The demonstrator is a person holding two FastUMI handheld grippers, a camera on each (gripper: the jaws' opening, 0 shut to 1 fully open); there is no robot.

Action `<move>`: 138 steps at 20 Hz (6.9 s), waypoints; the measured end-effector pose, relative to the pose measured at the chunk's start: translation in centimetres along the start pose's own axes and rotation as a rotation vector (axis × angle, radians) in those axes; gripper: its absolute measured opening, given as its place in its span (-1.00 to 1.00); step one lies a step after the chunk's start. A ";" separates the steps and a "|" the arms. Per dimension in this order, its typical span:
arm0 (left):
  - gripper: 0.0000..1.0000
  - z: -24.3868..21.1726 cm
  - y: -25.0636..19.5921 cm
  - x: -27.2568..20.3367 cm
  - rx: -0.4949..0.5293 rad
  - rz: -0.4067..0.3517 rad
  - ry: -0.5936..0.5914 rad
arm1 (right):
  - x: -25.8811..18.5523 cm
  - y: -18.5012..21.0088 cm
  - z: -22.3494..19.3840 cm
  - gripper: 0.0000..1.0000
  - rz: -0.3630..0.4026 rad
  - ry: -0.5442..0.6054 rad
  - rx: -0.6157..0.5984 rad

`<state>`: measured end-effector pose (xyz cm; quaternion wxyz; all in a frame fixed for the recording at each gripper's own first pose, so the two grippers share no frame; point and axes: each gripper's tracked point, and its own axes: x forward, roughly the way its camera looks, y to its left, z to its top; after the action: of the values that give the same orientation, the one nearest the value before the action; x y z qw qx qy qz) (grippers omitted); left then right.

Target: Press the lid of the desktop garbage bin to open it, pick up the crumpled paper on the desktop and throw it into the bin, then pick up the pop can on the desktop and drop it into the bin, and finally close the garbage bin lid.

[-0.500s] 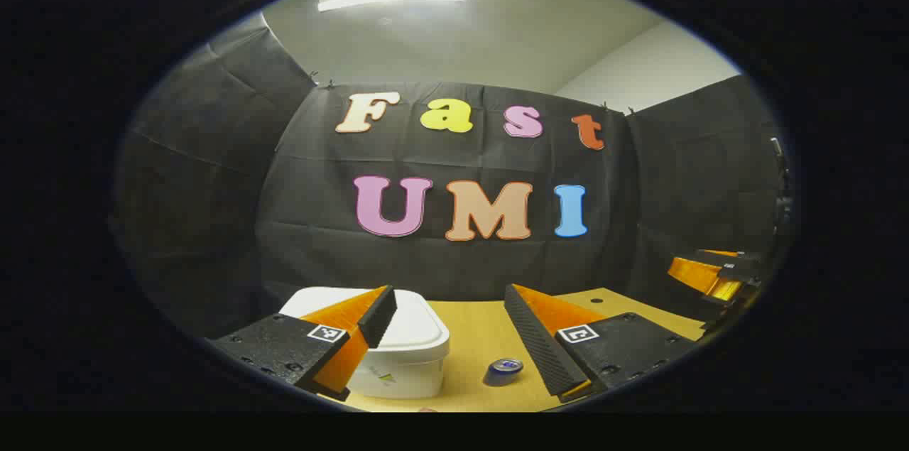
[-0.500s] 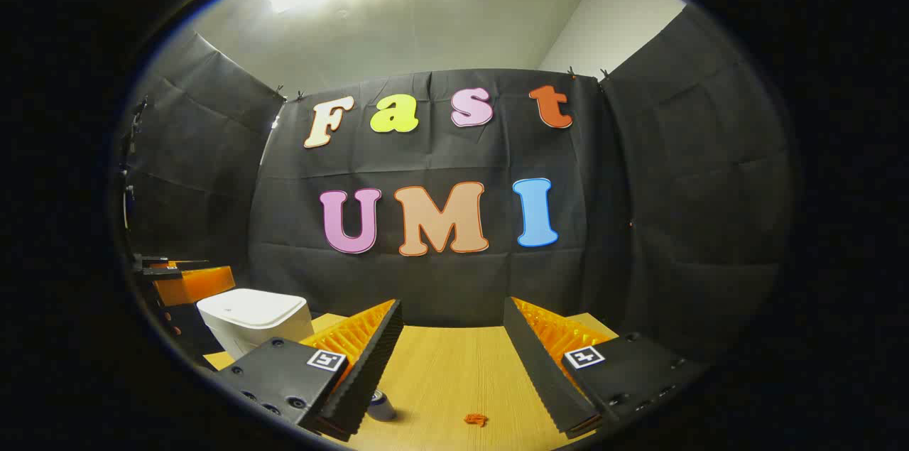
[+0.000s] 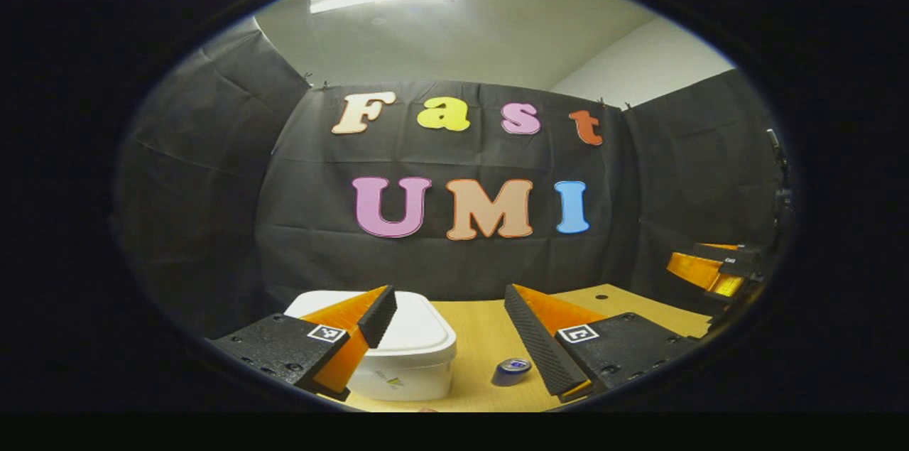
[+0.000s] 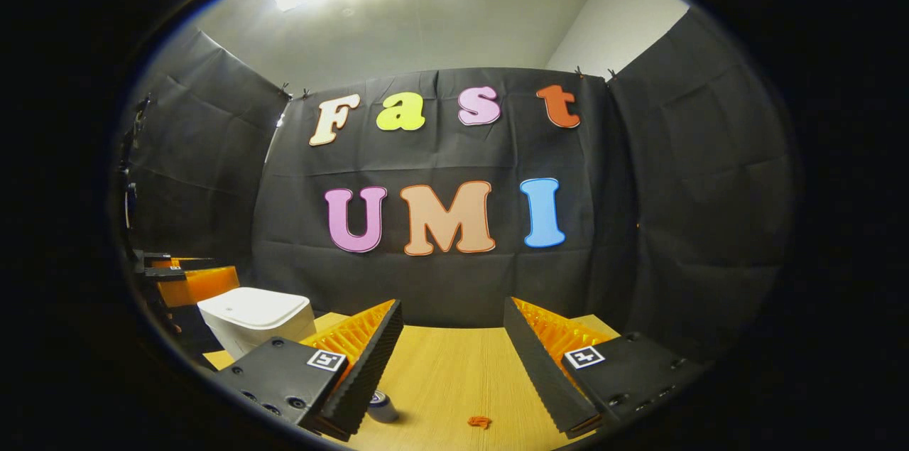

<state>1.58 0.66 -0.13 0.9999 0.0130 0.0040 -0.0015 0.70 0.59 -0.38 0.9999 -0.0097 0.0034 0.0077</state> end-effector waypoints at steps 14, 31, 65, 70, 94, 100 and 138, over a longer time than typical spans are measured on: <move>0.79 -1.7 -2.1 1.3 -0.031 -0.073 0.040 | 0.1 -0.4 -0.2 0.92 -0.021 0.016 0.019; 0.84 -1.8 -6.9 3.5 -0.069 -0.239 0.082 | -3.2 -5.4 -0.8 0.91 -0.200 0.020 0.116; 0.84 0.2 -2.4 3.0 -0.042 -0.123 0.025 | -4.0 -4.4 -1.1 0.92 -0.148 0.039 0.091; -0.30 -1.1 7.3 5.7 0.036 0.120 0.075 | -4.1 -4.1 -1.3 0.91 -0.139 0.046 0.082; -1.00 -4.9 13.5 5.1 0.041 0.272 0.120 | -4.3 0.1 -4.9 0.91 -0.010 0.163 0.071; -0.61 5.7 10.2 4.1 0.040 0.196 -0.130 | -4.4 -1.2 -6.3 0.92 -0.030 0.186 0.082; 0.94 -3.6 6.1 -3.1 0.059 0.254 0.108 | 10.8 4.4 -17.8 -0.19 0.323 0.507 0.101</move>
<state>-1.55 6.86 -3.57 0.9896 0.0430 0.0559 0.1255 11.32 4.81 -18.28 0.9522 0.0389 0.2550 0.1636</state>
